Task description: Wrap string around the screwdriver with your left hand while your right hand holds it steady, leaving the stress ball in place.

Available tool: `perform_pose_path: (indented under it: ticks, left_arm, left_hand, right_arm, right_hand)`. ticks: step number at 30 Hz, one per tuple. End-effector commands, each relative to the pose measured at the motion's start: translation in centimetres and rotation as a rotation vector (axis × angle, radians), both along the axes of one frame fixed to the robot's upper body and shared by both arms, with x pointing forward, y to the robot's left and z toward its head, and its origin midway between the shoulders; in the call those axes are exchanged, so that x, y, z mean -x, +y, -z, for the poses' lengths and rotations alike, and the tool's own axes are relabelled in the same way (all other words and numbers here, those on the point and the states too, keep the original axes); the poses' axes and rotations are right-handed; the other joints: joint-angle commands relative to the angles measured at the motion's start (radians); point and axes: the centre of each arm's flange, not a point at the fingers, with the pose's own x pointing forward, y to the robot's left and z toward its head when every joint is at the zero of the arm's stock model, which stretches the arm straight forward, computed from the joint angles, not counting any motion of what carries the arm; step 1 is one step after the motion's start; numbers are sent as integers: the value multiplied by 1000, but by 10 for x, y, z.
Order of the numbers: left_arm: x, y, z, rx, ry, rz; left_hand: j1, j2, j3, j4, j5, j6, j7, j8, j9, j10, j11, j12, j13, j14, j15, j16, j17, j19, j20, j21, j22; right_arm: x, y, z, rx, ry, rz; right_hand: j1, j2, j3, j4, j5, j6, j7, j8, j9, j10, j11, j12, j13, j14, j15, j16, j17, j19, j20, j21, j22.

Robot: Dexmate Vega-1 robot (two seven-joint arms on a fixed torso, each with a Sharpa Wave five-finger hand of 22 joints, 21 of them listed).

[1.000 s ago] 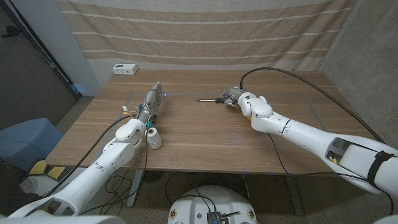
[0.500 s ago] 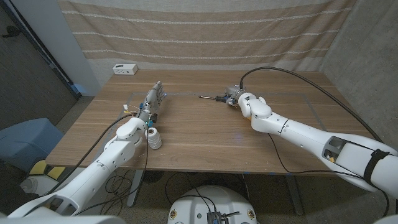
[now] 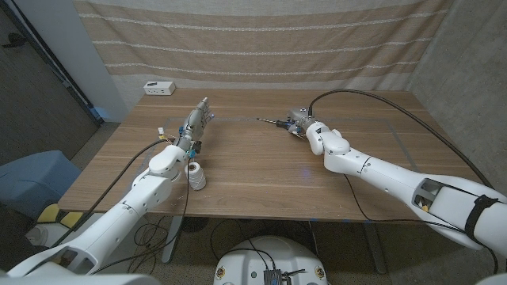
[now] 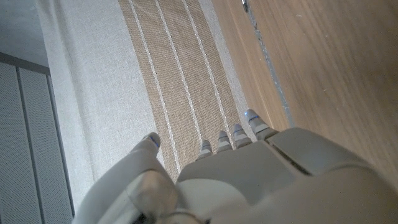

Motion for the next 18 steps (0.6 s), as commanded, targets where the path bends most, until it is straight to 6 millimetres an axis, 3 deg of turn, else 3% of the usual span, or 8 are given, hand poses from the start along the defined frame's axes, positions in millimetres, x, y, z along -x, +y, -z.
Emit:
perform_pose_path:
  ticks: [1, 5, 9, 18]
  left_arm:
    - [37, 1, -21, -76, -133, -184]
    - [55, 5, -27, -136, -165, -270]
    - [69, 8, -30, -198, -169, -337]
    - [91, 15, -29, -344, -140, -419]
  left_hand:
    - [11, -16, -2, -13, -16, 58, -9, 12, 6, 66, 5, 20, 9, 97, 14, 27, 14, 34, 29, 12, 10]
    - [14, -34, -8, -26, -27, 107, -10, 21, 7, 107, 13, 32, 14, 149, 6, 44, 25, 56, 34, 18, 13]
    - [31, -62, -13, -54, -37, 159, -13, 30, 9, 144, 1, 43, 19, 192, -13, 58, 34, 96, 34, 32, 15]
    - [81, -81, -2, -104, -43, 199, -25, 35, 11, 164, -8, 48, 25, 220, -32, 64, 38, 135, 38, 44, 16]
  right_arm:
    - [7, -5, -4, -43, -69, -23]
    - [11, -4, -6, -53, -80, -28]
    - [15, -4, -8, -61, -99, -35]
    - [29, -2, -13, -72, -166, -43]
  right_hand:
    - [102, 105, 5, 9, 8, 141, -72, 5, 5, 96, -81, 13, 9, 112, -226, 0, 4, 4, -4, 10, 6]
    - [102, 106, 5, 11, 8, 143, -71, 5, 5, 99, -78, 17, 13, 113, -226, 1, 8, 3, -3, 13, 6]
    - [103, 105, 4, 13, 10, 148, -72, 6, 6, 99, -79, 22, 19, 115, -225, 2, 16, 2, -3, 17, 7]
    - [106, 104, 3, 15, 12, 158, -71, 8, 8, 103, -78, 33, 31, 120, -227, 3, 29, -4, -4, 26, 8]
